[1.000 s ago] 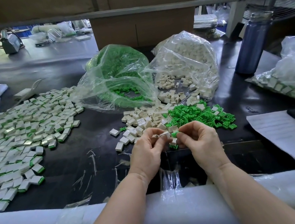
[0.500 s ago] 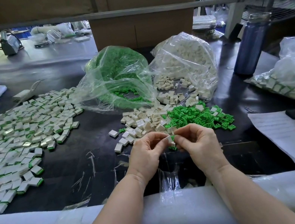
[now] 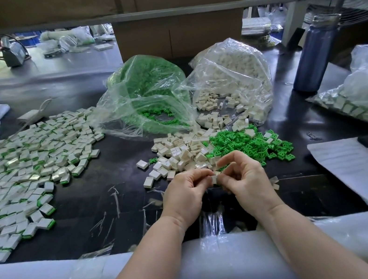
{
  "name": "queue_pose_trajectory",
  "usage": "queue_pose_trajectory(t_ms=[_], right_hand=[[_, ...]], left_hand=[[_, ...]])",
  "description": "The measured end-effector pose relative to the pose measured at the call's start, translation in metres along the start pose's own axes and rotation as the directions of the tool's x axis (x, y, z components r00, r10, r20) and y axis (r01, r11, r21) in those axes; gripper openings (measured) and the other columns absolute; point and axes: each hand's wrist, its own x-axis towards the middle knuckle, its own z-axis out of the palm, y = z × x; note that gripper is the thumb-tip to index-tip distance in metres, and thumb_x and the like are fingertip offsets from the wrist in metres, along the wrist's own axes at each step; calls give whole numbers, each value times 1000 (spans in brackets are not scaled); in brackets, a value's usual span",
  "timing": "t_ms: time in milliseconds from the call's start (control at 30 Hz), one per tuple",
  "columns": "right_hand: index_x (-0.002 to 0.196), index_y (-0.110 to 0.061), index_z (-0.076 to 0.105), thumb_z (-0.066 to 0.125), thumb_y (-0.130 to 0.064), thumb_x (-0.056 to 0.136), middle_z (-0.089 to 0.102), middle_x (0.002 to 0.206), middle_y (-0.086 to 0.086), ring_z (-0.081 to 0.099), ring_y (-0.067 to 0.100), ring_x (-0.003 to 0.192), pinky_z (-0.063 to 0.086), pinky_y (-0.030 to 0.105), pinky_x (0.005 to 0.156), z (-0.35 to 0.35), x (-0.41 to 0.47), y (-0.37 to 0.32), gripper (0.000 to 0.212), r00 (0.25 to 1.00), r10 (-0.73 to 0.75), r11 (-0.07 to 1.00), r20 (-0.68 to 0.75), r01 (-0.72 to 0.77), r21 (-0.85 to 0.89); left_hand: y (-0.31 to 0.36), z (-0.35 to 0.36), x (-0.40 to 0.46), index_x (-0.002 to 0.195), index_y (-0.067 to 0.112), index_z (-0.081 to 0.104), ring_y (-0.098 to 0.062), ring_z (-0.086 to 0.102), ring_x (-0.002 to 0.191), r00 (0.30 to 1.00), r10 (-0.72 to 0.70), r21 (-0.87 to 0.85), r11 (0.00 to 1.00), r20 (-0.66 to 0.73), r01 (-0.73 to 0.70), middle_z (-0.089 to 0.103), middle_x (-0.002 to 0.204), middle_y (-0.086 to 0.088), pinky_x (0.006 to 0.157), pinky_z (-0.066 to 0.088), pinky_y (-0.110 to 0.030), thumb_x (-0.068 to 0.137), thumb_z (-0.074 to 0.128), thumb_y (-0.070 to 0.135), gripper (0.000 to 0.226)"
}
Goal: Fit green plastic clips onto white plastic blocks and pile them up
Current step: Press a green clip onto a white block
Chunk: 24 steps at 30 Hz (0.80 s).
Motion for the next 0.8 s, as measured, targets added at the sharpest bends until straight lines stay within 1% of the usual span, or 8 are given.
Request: queue_pose_trajectory(t_ms=[100,200,333,500,567,633,733,800], right_hand=[[77,-20,56,69,2,78,61,66,15,52,19,59,48,37,62,0,0,2,26,1000,12,999,2,-12,-36],[72,-20,55,69,5,76,58,62,3,51,13,56,46,27,59,0,1,3,29,1000,28,999,-2,-28,-19],[70,-18,58,70,3,77,59,60,-1,52,5,52,46,19,54,-1,2,0,26,999,31,999,-10,-31,26],[71,-10,61,64,7,80,60,56,-1,53,3,45,46,15,46,-2,3,-1,19,995,75,987,-69,-65,148],[71,-9,62,65,6,81,61,58,2,54,4,46,47,16,46,-2,3,-1,18,994,92,985,-66,-81,150],[73,-10,64,64,3,82,63,61,4,56,5,48,48,16,48,-2,2,-2,16,993,102,983,-51,-93,160],[77,-11,68,63,1,84,67,65,8,58,6,51,50,17,50,-3,1,-3,15,994,104,973,-23,-97,211],[77,-10,68,63,2,84,67,66,9,58,6,52,50,17,50,-2,1,-4,14,995,100,975,-18,-95,200]], left_hand=[[0,1,-1,89,21,73,-13,64,93,1000,-4,34,999,2,4,71,91,4,95,47,-33,86,64,14,12],[1,0,-2,86,25,72,-12,64,93,1000,-10,30,1000,19,9,70,89,5,95,47,-32,86,64,14,13],[2,0,-2,85,27,70,-12,65,91,1000,21,-23,1000,12,-21,71,89,5,94,48,-34,87,64,15,14],[1,3,-2,92,31,62,-21,56,70,996,86,-59,995,23,-85,65,88,-6,74,53,-39,84,66,10,23],[-1,3,-2,87,32,61,-24,58,72,996,90,-38,995,4,-89,65,87,-7,75,54,-40,82,68,8,26],[-1,1,-1,86,30,62,-20,61,75,996,90,-44,995,-21,-91,66,84,-4,78,54,-40,83,68,11,20],[-1,0,1,88,25,65,-15,62,82,995,85,-26,996,-56,-86,67,87,2,84,52,-31,86,64,20,6],[0,-1,0,87,25,65,-16,63,86,997,63,-46,997,-54,-66,68,87,2,86,51,-29,88,62,21,5]])
